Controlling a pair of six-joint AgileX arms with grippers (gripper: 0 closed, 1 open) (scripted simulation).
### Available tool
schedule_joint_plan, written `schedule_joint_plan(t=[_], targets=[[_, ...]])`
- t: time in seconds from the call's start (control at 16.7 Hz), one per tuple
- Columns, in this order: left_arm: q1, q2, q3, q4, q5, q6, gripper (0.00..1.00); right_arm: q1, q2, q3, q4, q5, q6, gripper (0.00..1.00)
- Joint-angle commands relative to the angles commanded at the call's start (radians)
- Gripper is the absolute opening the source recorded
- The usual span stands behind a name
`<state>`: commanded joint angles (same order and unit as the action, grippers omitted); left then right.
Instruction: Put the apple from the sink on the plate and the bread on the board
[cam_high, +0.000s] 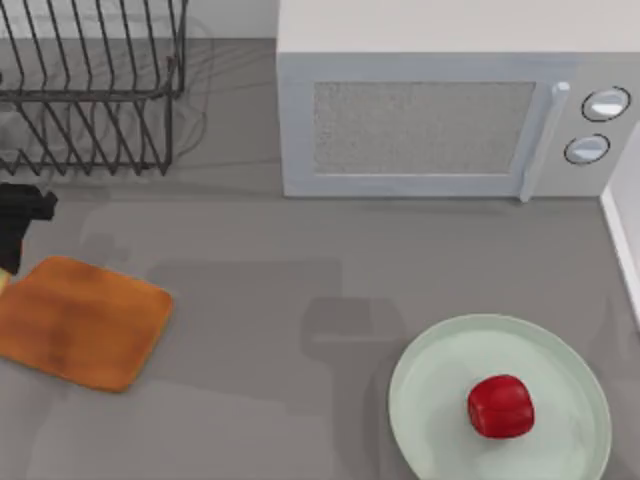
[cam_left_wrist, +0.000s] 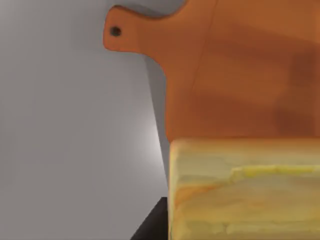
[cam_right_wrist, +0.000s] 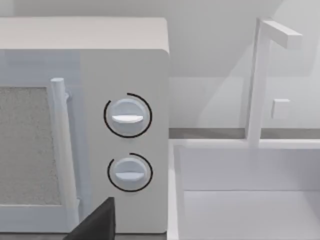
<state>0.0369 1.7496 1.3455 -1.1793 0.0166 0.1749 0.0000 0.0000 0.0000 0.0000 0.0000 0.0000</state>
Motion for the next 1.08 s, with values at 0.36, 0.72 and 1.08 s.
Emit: schedule_joint_plan(t=[0.36, 0.72, 1.08], targets=[[-0.039, 0.059, -0.004, 0.021, -0.010, -0.616, 0.00, 0.000, 0.000, 0.000, 0.000, 0.000, 0.000, 1.00], [-0.084, 0.100, -0.030, 0.061, -0.020, -1.320, 0.00, 0.000, 0.000, 0.000, 0.000, 0.000, 0.000, 1.00], [-0.115, 0.073, -0.062, 0.131, -0.029, -1.740, 0.00, 0.000, 0.000, 0.000, 0.000, 0.000, 0.000, 1.00]])
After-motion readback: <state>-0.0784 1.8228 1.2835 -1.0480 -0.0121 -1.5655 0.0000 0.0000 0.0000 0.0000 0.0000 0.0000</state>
